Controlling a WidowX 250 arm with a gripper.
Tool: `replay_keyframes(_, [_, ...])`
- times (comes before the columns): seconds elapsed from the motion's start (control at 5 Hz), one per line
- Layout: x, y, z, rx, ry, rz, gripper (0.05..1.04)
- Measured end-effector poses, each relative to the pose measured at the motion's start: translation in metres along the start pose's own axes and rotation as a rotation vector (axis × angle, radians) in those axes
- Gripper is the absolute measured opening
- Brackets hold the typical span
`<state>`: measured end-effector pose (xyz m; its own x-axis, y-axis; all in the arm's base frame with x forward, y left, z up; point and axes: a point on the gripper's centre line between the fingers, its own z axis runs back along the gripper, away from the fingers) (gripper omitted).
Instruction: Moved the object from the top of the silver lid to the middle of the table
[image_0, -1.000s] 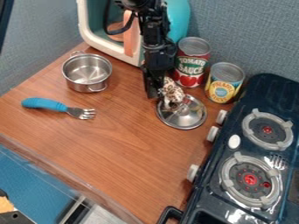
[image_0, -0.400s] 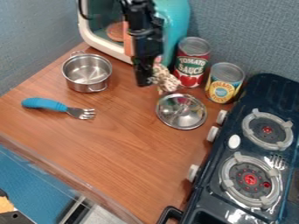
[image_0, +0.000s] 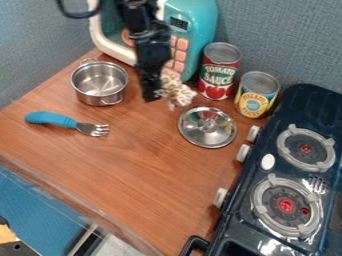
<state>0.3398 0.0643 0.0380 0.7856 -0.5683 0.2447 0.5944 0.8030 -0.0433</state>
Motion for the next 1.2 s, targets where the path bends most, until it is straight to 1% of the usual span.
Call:
replay_keyframes(0.2, [-0.026,-0.029,0.001,-0.029,0.012,0.007,0.086])
replay_keyframes(0.4, [-0.052,-0.049,-0.008,-0.038,0.079,-0.028,0.086])
replay_keyframes(0.6, [-0.07,-0.055,-0.018,-0.017,0.13,-0.044,0.086])
replay_keyframes(0.8, [-0.072,-0.058,-0.033,-0.002,0.18,-0.092,0.086])
replay_keyframes(1.0, [-0.084,-0.054,-0.049,0.001,0.236,-0.102,0.102])
replay_keyframes(1.2, [-0.088,-0.051,-0.047,-0.001,0.248,-0.048,0.182])
